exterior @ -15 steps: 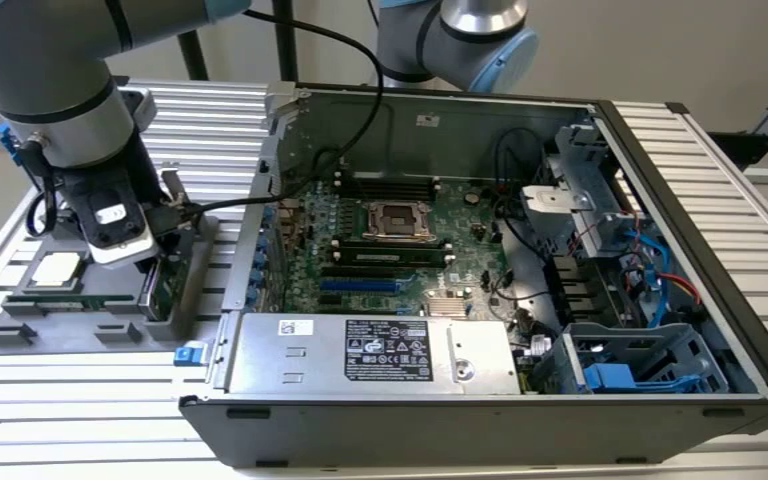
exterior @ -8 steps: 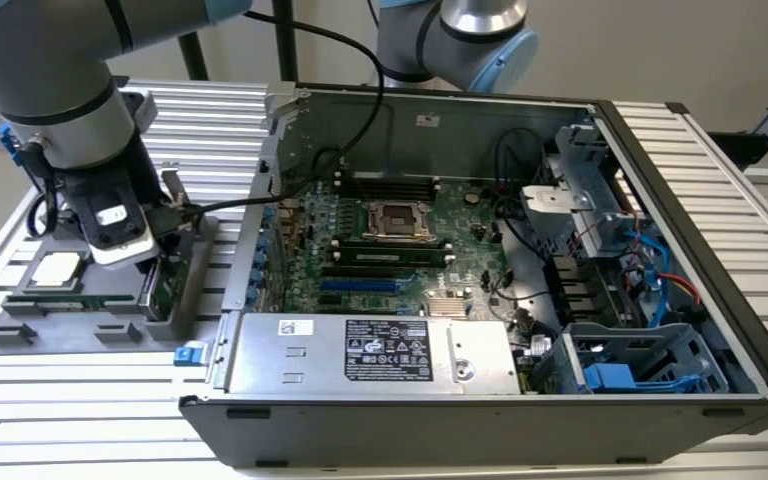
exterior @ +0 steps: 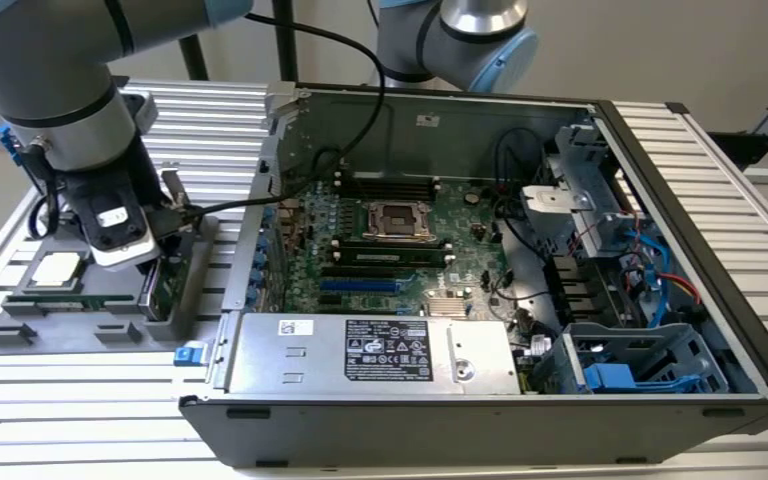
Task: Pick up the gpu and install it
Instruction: 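Pick up the gpu and move the gpu toward the slot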
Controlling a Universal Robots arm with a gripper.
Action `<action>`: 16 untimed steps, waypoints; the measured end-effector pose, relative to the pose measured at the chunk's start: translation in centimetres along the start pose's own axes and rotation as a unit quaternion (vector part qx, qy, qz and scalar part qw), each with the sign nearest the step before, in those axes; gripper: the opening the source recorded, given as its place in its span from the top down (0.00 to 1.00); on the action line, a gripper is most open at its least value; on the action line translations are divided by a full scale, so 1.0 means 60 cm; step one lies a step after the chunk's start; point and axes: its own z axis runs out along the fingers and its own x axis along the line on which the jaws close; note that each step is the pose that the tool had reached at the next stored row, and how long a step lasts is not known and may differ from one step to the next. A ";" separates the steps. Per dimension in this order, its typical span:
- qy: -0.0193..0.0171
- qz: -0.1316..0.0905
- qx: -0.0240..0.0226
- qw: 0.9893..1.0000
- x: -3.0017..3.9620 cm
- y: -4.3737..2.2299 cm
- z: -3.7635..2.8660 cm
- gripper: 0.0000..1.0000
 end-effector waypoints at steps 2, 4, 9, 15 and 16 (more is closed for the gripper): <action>0.000 0.000 0.000 1.000 0.000 0.000 0.001 0.00; 0.000 0.000 0.000 1.000 0.000 0.000 0.002 0.00; 0.000 0.000 0.000 1.000 0.000 0.000 0.003 0.00; 0.000 0.000 0.000 1.000 0.000 0.000 0.003 0.00; 0.000 0.000 0.000 1.000 0.000 0.000 0.003 0.00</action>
